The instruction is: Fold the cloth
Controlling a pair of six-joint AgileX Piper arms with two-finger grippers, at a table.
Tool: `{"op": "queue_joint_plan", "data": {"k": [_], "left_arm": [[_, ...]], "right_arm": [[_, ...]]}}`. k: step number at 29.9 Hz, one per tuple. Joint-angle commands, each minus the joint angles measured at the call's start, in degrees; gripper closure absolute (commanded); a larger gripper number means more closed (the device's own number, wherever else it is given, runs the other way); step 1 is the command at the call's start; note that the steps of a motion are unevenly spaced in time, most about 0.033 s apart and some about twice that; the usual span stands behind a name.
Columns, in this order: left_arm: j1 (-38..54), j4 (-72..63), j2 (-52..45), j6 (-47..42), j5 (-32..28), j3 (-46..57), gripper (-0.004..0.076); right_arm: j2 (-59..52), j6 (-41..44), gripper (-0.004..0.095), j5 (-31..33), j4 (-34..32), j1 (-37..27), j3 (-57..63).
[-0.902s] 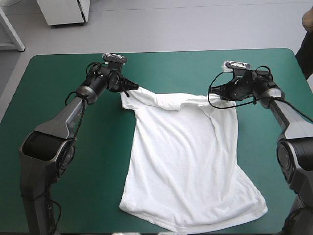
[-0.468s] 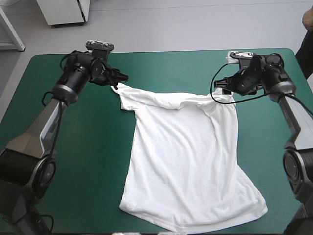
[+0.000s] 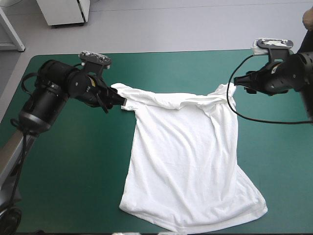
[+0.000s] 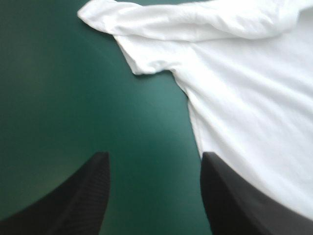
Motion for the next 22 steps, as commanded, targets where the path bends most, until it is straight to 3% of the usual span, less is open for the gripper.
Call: {"op": "queue_joint_plan", "data": {"k": [1,9,17,22], "left_arm": [[-5.2,1.6,-6.7,-5.5,2.4,4.2,0.0329],[-15.0,-2.7,-16.3,-16.1,2.4,21.8,0.0329],[-27.2,-1.5,-16.2,-25.4,2.4,32.1,0.0329],[-28.9,-2.4,-16.2,-28.6,2.4,35.5,0.0328]], "right_arm": [[-6.4,1.0,0.0372,-1.0,-1.9,0.0,2.0],[-14.1,2.3,0.0386,-0.3,-5.3,0.0,12.8],[-15.8,3.2,0.0396,0.1,-5.1,0.0,17.2],[-15.8,3.2,0.0395,0.0,-5.1,0.0,17.2]]}}
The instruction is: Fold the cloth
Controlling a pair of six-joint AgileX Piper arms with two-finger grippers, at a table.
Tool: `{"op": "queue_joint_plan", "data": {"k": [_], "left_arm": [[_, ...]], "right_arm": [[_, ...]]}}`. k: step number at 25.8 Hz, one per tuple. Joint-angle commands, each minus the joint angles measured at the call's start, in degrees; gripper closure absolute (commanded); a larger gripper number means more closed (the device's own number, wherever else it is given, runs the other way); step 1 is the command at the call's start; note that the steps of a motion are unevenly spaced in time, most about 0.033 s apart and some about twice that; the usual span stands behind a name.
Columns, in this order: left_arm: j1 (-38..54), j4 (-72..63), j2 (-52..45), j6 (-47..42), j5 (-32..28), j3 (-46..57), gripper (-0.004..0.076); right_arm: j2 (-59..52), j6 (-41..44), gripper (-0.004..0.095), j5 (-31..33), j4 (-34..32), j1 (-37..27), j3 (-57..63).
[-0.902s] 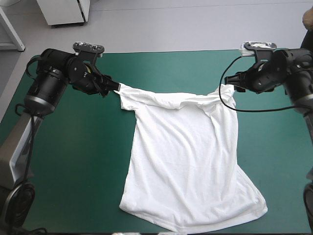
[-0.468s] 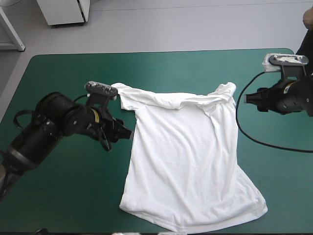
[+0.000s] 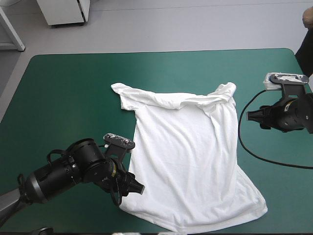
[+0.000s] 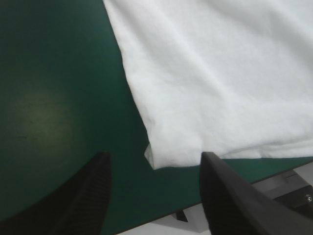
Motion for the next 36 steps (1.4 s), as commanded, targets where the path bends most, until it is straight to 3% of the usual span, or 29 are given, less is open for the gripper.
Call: {"op": "queue_joint_plan", "data": {"k": [1,12,25,27,28,29,36], "left_arm": [[-0.7,-0.7,-1.0,-2.1,2.7,1.1,0.0328],[-0.7,-4.1,0.7,-3.6,-5.5,11.1,0.0328],[-0.7,-5.3,10.9,-2.1,-16.3,15.5,0.0332],[-0.7,-6.9,12.7,-0.8,-17.7,15.6,0.0455],[-0.7,-7.2,12.7,-0.4,-18.9,15.8,0.0553],[-0.7,-7.6,12.6,-0.4,-20.1,16.0,0.0719],[-0.7,-7.4,12.6,-0.4,-20.3,16.0,0.0734]], "right_arm": [[-1.5,0.0,0.0396,-2.4,-0.9,0.0,-1.2],[-1.5,0.0,0.0428,-2.9,-0.8,0.0,-1.2],[-1.5,0.1,0.0463,-3.1,-1.0,0.0,-1.2],[-1.5,0.1,0.0463,-2.4,-1.3,0.0,-1.2],[-1.5,0.1,0.0463,-1.8,-1.2,0.0,-1.2],[-1.5,0.1,0.0463,-0.1,-1.3,0.0,-1.2],[-6.5,-1.4,0.0461,0.4,4.0,0.0,9.1]]}}
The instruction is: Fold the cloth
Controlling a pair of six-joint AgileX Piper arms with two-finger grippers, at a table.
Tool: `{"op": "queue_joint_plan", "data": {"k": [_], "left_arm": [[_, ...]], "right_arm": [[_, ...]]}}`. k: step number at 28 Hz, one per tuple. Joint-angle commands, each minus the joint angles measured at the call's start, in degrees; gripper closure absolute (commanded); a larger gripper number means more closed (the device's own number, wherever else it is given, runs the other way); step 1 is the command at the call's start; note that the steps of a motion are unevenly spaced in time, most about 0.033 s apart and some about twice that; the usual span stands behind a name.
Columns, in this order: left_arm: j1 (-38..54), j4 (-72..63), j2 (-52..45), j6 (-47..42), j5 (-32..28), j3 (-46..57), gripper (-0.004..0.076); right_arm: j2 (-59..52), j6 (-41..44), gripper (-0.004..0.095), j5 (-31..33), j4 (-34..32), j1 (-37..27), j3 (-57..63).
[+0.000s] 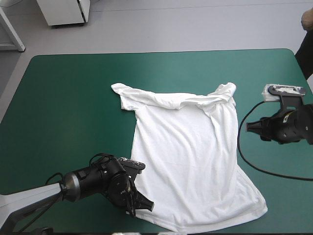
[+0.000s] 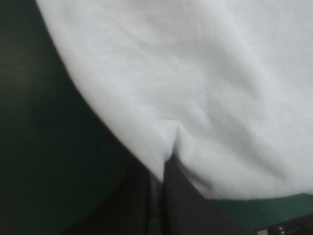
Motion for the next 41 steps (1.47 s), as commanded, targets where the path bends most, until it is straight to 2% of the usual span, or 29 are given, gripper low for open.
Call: {"op": "queue_joint_plan", "data": {"k": [1,5,12,18,21,32,36,41], "left_arm": [[-0.3,1.4,1.1,-0.1,-3.5,0.9,0.0734],[-0.3,1.4,1.1,1.2,-3.5,0.9,0.0734],[-0.3,1.4,1.1,1.4,-3.5,0.9,0.0734],[-0.3,1.4,1.1,2.3,-3.5,0.9,0.0734],[-0.3,1.4,1.1,2.5,-3.5,0.9,0.0734],[-0.3,1.6,1.1,4.1,-4.3,0.9,0.0734],[-0.3,1.6,1.1,4.2,-4.5,0.9,0.0734],[-0.3,1.6,1.1,5.7,-4.1,0.6,0.0734]], "right_arm": [[-4.2,-1.4,0.0461,0.1,2.5,0.0,5.2],[-10.1,-1.3,0.0461,0.1,2.6,0.0,17.5],[-14.5,1.4,0.0461,-0.2,3.3,0.0,31.1],[-14.7,1.6,0.0461,-4.8,7.8,0.0,37.3],[-14.7,3.7,0.0462,-8.3,7.9,0.0,40.4],[-13.2,9.4,0.0462,-13.2,3.9,0.0,42.3],[-7.3,9.6,0.0462,-13.3,3.9,0.0,42.3],[0.6,11.2,0.0464,-16.7,4.2,0.0,42.3]]}}
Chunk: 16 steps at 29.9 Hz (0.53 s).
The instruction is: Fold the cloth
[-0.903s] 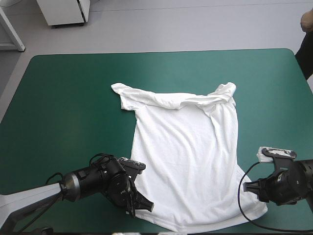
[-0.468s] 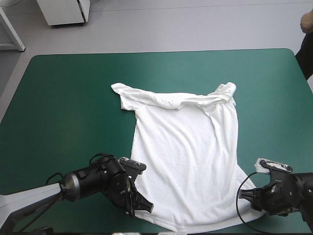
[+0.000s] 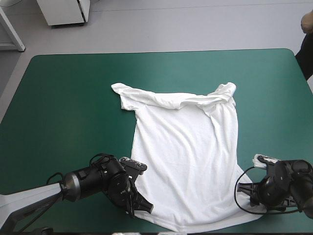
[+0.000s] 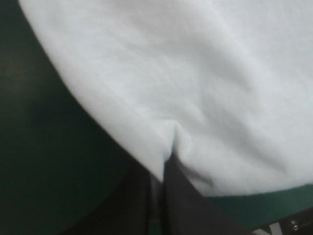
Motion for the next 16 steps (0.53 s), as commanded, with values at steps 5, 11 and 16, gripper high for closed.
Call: {"op": "queue_joint_plan", "data": {"k": [5,11,16], "left_arm": [[-0.3,1.4,1.1,1.2,-3.1,0.1,0.0734],[-0.3,1.6,1.1,1.2,-3.2,-0.3,0.0734],[-0.2,3.8,-0.2,0.8,-2.8,-1.5,0.0734]], "right_arm": [[7.3,1.5,0.0674,-6.6,1.9,0.0,1.3],[6.1,-1.0,0.0925,-6.2,4.5,0.0,2.2],[1.6,-1.1,0.0925,-1.9,3.6,0.0,-0.1]]}}
